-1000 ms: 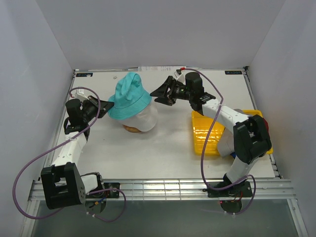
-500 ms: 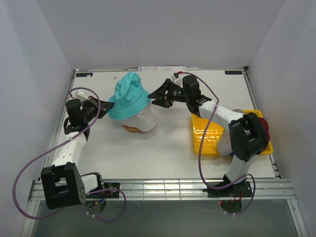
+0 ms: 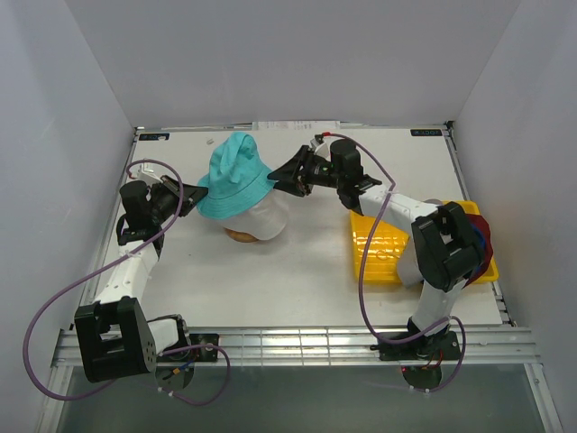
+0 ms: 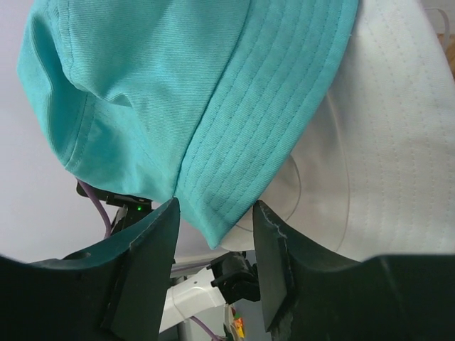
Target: Stack the hats
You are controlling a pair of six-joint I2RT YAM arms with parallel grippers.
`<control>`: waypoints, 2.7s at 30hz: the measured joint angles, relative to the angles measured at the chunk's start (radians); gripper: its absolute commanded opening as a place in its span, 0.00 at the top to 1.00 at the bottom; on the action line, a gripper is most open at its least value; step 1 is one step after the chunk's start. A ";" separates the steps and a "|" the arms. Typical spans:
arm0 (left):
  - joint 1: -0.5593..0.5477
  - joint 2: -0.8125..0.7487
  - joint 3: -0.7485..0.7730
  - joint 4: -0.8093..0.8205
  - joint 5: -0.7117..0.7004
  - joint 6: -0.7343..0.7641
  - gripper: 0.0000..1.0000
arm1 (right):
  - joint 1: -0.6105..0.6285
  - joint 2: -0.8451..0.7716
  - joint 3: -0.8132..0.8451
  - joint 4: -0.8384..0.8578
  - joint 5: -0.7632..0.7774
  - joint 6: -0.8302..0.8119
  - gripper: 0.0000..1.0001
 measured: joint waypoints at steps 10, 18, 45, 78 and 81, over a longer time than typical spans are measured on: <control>0.000 0.000 0.000 -0.006 -0.001 0.006 0.91 | 0.000 0.031 -0.018 0.052 -0.001 0.041 0.81; 0.000 0.000 0.000 -0.008 -0.004 0.011 0.91 | 0.001 0.035 -0.054 0.082 -0.002 0.044 0.92; 0.000 0.043 -0.039 -0.026 -0.107 0.027 0.90 | -0.027 0.034 -0.075 -0.127 -0.014 -0.198 0.92; 0.000 0.095 -0.028 -0.128 -0.223 0.086 0.41 | -0.030 0.129 0.096 -0.379 0.034 -0.385 0.92; 0.000 0.077 -0.003 -0.143 -0.229 0.089 0.39 | -0.033 0.130 0.124 -0.412 0.034 -0.398 0.92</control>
